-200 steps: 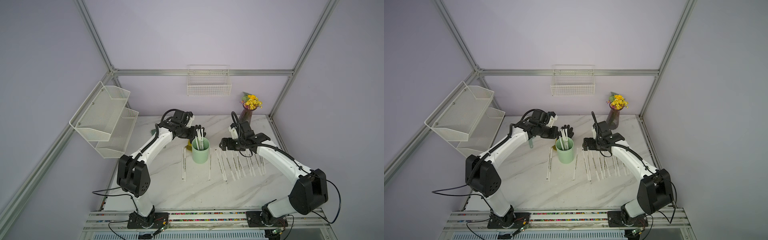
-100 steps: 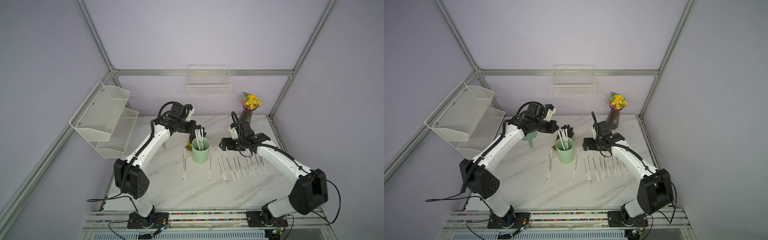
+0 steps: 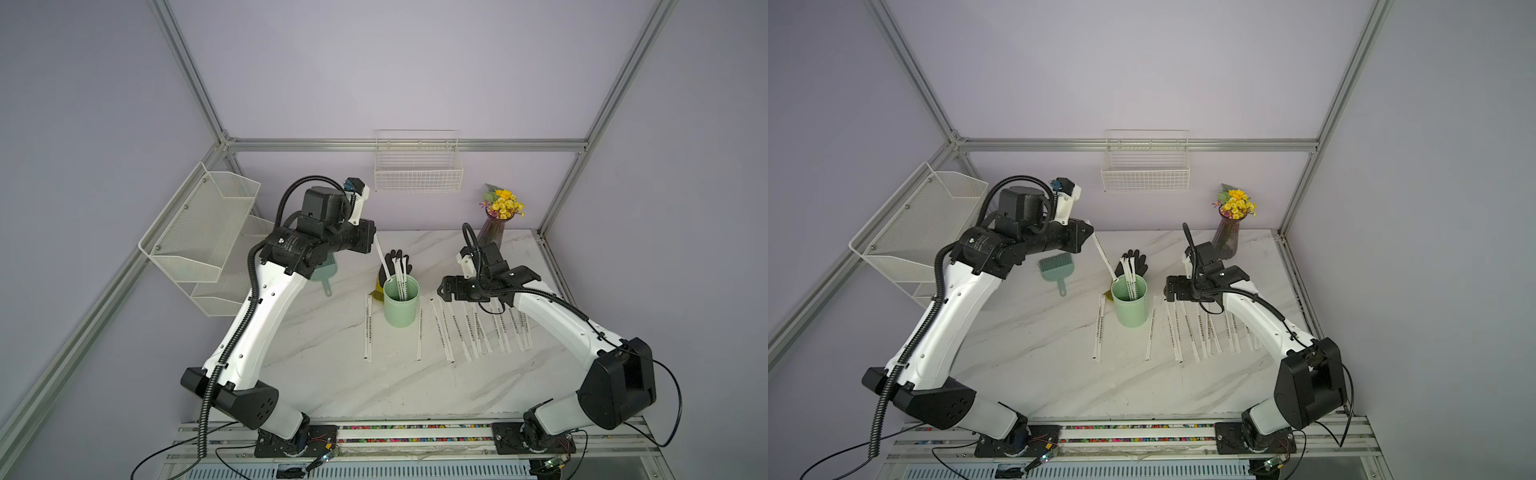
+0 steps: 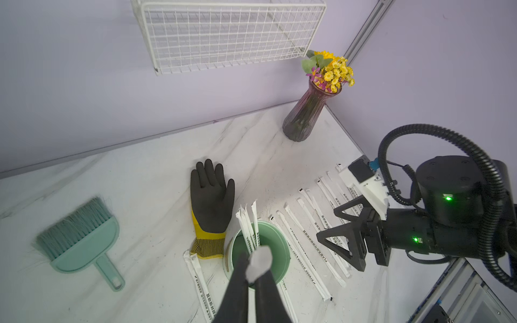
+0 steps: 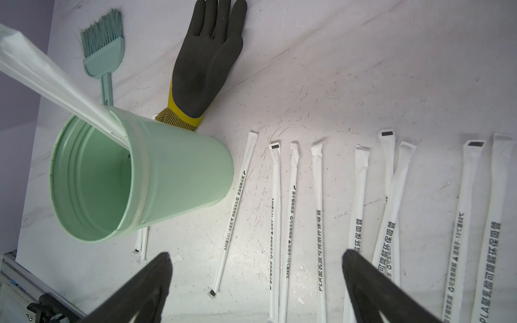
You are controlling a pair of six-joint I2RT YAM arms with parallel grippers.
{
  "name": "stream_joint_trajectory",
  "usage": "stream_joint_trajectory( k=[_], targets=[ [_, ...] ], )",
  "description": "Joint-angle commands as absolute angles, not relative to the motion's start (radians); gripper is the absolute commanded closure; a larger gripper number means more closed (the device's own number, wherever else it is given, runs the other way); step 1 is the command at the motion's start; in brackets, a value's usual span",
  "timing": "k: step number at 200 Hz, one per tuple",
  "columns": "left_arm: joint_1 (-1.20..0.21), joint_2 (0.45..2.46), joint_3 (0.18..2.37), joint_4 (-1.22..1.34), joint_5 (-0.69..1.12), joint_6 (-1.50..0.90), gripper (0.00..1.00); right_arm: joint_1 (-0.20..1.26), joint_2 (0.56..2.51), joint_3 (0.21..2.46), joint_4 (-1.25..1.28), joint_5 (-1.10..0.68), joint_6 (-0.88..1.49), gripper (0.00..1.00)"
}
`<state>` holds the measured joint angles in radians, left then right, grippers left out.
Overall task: Take the straws out of the storage container
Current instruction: Pick up the straw from the container, then place the straw at the center of the board.
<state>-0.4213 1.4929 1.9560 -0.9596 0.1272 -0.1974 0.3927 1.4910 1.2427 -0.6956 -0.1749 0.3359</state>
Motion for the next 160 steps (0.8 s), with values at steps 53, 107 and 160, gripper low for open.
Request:
stream_joint_trajectory(
  k=[53, 107, 160],
  targets=[
    [-0.397, 1.421, 2.02, -1.117, -0.034, -0.14, 0.91, 0.388, 1.481, 1.273, -0.702, -0.161, 0.336, 0.03],
    [-0.301, 1.531, 2.058, -1.289, -0.046, -0.193, 0.91, 0.388, 1.48, 1.268, -0.71, -0.14, 0.327, 0.03],
    [-0.244, 1.664, 2.048, -1.391, -0.055, -0.207, 0.92, 0.388, 1.486, 1.255, -0.717, -0.12, 0.321, 0.03]
  ],
)
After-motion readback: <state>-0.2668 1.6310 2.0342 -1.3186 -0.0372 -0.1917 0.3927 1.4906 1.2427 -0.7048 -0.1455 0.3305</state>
